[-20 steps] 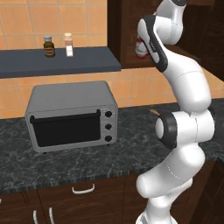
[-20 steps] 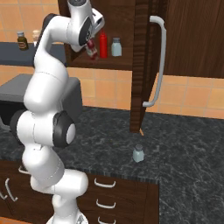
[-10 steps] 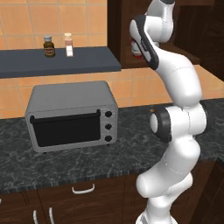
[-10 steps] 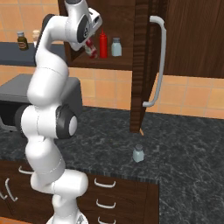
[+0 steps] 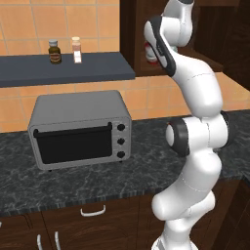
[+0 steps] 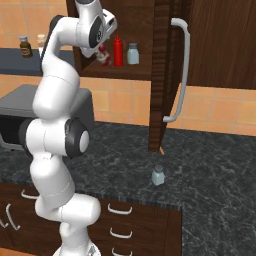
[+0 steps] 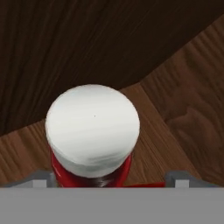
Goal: Put the shaker and condiment bottle from the counter next to their counterparts in the cabinet.
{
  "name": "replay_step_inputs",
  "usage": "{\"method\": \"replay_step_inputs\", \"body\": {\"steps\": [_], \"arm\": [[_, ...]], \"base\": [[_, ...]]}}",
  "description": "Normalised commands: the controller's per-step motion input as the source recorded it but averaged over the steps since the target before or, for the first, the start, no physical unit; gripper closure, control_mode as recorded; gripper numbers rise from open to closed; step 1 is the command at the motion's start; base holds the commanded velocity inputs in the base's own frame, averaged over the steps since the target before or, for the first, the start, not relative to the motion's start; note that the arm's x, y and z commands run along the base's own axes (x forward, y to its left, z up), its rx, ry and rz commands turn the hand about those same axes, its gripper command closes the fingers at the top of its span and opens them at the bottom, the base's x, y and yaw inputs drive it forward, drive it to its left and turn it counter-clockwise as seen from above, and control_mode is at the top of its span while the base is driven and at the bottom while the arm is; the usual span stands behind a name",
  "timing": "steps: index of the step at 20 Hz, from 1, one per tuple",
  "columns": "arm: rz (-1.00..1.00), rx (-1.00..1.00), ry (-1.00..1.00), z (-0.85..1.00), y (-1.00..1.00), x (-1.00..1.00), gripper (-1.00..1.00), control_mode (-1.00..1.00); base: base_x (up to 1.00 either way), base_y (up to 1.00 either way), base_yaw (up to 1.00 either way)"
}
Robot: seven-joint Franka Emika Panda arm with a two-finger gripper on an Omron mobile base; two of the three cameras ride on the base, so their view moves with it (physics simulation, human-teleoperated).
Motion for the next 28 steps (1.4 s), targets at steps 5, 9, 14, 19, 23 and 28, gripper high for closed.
{"method": "replay_step_inputs", "body": {"steps": [5, 9, 14, 19, 23, 28], "arm": [[0.00, 0.00, 0.00, 0.00, -0.12, 0.23, -1.00, -1.00], [0.00, 0.00, 0.00, 0.00, -0.45, 0.26, -1.00, -1.00], [0.00, -0.02, -0.01, 0.00, -0.02, 0.01, -1.00, -1.00], [0.06, -0.16, -0.12, 0.05, 0.15, -0.21, -1.00, -1.00], [0.10, -0.22, -0.17, 0.21, 0.18, -0.29, -1.00, -1.00], [0.04, -0.13, -0.19, 0.20, 0.00, -0.58, -1.00, -1.00]], "base": [[0.00, 0.00, 0.00], [0.00, 0.00, 0.00], [0.00, 0.00, 0.00], [0.00, 0.00, 0.00], [0.00, 0.00, 0.00], [0.00, 0.00, 0.00]]}}
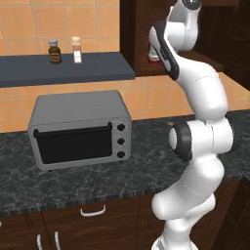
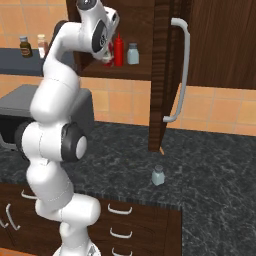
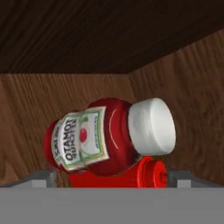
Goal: Put the shaker and condiment bottle from the counter next to their counterparts in the cabinet.
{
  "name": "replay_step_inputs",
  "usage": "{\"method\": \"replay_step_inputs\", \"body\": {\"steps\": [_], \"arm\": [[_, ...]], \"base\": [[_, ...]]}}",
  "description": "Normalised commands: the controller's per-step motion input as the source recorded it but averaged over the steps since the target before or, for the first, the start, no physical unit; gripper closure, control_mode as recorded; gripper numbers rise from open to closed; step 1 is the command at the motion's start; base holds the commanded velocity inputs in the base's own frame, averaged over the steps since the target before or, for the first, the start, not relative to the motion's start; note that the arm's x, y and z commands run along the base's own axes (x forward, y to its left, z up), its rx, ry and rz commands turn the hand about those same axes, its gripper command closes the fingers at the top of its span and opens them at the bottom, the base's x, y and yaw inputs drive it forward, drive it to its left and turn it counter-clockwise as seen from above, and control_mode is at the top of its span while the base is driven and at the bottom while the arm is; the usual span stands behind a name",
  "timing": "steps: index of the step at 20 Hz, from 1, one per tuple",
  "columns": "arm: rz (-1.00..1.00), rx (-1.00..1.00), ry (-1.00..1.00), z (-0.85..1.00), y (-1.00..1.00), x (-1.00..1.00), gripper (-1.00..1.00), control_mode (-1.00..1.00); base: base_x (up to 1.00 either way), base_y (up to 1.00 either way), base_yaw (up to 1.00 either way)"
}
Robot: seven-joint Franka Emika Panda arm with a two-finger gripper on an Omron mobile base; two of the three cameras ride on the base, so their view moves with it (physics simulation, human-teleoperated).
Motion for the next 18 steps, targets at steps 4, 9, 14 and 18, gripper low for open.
{"method": "replay_step_inputs", "body": {"steps": [4, 9, 14, 18], "arm": [[0.00, -0.09, -0.24, 0.00, 0.00, -0.99, -1.00, -1.00], [0.00, -0.08, -0.24, 0.00, 0.02, -1.00, -1.00, -1.00], [0.00, -0.06, -0.16, -0.09, 0.14, -1.00, -1.00, -1.00], [-0.05, 0.00, -0.01, -0.06, 0.22, -0.94, -1.00, -1.00]], "base": [[0.00, 0.00, 0.00], [0.00, 0.00, 0.00], [0.00, 0.00, 0.00], [0.00, 0.00, 0.00]]}}
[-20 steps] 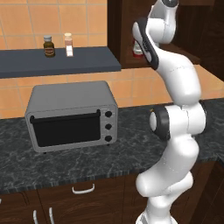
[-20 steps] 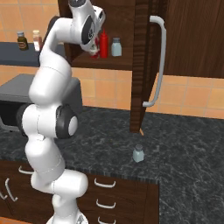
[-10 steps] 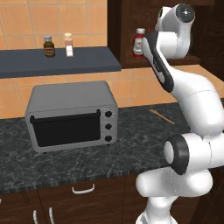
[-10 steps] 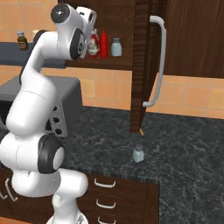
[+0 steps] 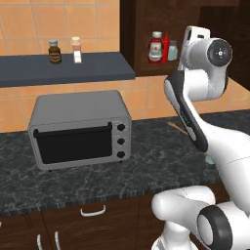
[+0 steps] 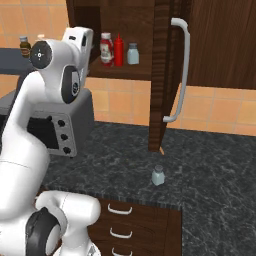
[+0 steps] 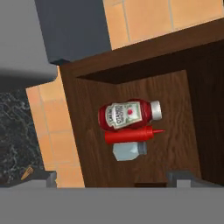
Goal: Put the shaker and condiment bottle from the counter next to their counterparts in the cabinet.
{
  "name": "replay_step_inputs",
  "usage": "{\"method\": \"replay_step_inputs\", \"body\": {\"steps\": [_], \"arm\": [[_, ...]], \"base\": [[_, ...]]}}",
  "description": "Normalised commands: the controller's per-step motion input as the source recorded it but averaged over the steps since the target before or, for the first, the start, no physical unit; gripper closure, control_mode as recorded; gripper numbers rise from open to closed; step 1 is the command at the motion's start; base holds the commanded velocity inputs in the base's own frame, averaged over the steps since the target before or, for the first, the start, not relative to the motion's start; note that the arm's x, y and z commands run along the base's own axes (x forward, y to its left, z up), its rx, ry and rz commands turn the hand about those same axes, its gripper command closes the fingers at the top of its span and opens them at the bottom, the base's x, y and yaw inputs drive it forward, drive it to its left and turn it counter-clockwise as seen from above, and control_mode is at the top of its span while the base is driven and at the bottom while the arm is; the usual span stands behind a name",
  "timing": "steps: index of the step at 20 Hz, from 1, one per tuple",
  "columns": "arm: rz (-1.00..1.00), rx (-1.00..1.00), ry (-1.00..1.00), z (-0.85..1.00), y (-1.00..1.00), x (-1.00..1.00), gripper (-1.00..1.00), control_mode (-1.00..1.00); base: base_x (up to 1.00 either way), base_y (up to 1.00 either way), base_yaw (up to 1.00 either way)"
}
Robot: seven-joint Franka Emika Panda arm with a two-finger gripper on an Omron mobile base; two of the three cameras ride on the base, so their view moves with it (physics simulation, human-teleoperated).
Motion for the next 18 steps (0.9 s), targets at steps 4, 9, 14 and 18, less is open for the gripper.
{"method": "replay_step_inputs", "body": {"steps": [4, 9, 14, 18], "arm": [[-0.17, 0.01, 0.00, -0.03, 0.16, -0.89, -1.00, -1.00], [-0.31, 0.11, 0.00, -0.01, 0.03, -0.75, -1.00, -1.00], [-0.41, 0.19, 0.02, -0.03, 0.00, -0.58, -1.00, -1.00], [-0.39, 0.25, 0.06, -0.09, 0.00, -0.45, -1.00, -1.00]], "base": [[0.00, 0.00, 0.00], [0.00, 0.00, 0.00], [0.00, 0.00, 0.00], [0.00, 0.00, 0.00]]}}
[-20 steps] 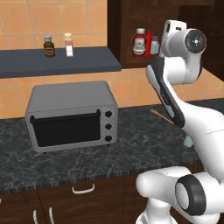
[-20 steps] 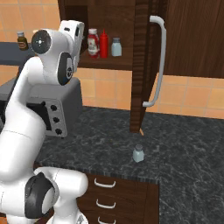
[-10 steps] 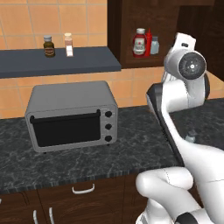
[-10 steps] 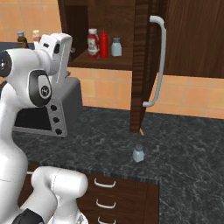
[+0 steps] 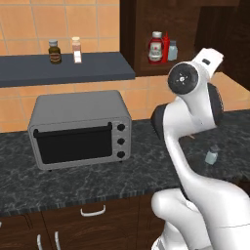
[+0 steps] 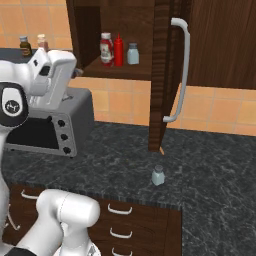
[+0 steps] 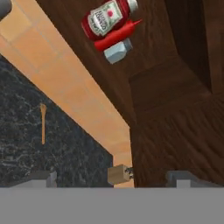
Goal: Put the shaker and condiment bottle from the counter next to their counterparts in the cabinet.
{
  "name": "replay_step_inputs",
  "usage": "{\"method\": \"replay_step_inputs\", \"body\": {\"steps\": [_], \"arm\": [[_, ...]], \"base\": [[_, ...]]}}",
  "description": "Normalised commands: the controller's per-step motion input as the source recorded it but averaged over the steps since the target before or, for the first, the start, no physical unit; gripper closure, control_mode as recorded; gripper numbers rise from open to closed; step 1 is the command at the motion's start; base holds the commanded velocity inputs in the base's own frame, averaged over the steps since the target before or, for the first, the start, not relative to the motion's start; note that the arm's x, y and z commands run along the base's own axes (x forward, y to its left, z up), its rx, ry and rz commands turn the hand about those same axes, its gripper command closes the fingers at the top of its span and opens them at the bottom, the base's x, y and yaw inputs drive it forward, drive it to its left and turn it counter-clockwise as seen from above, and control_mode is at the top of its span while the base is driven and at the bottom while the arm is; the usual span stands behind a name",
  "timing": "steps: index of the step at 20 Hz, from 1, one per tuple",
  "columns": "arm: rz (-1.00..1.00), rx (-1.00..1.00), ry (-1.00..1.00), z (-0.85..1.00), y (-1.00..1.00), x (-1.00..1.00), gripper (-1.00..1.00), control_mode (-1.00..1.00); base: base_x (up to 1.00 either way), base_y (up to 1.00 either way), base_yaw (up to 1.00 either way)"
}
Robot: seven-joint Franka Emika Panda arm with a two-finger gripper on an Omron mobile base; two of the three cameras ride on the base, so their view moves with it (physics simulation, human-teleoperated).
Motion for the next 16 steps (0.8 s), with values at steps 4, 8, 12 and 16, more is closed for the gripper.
{"method": "replay_step_inputs", "body": {"steps": [4, 8, 12, 16], "arm": [[-0.33, 0.39, 0.14, -0.17, -0.13, -0.21, -1.00, -1.00], [-0.18, 0.50, 0.18, -0.28, -0.37, -0.05, -1.00, -1.00], [-0.05, 0.46, 0.05, -0.46, -0.51, 0.00, -1.00, -1.00], [-0.01, 0.21, -0.01, -0.63, -0.38, 0.00, -1.00, -1.00]], "base": [[0.00, 0.00, 0.00], [0.00, 0.00, 0.00], [0.00, 0.00, 0.00], [0.00, 0.00, 0.00]]}}
